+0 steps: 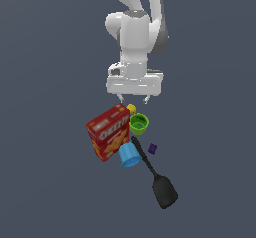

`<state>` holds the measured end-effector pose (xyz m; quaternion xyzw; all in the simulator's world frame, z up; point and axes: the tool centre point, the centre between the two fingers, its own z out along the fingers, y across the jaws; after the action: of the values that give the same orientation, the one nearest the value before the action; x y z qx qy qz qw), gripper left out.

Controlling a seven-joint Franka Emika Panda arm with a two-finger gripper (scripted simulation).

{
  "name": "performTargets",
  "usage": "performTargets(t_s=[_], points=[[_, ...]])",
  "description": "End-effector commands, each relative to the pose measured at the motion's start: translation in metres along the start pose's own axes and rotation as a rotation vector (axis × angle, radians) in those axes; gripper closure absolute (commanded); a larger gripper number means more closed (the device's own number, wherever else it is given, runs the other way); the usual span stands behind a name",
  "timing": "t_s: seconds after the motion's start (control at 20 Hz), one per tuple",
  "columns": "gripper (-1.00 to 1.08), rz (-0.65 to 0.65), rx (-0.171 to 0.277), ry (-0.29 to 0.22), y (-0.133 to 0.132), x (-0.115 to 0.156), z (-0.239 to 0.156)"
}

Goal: Pick up a designated object from a clutter of objects.

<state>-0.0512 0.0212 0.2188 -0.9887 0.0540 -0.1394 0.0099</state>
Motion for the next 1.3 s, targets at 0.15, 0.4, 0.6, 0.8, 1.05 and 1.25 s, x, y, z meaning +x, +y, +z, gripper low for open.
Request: performTargets(t_s=[0.15,0.4,0.6,0.8,1.05,1.25], points=[[-0.92,0.030,-0.039,-0.278,0.017,-0.130,0.100],[-0.92,0.041,-0.041,-0.278,0.018,-0.143,0.103],[-0.92,0.042,-0.041,-0.277,0.019,-0.144,0.104],[-0.92,0.042,-0.041,-0.277,0.019,-0.145,0.107],[-0.92,0.042,-0.041,-0.277,0.019,-0.149,0.119],[-0.92,0.042,-0.041,-0.277,0.020,-0.154,0.134]])
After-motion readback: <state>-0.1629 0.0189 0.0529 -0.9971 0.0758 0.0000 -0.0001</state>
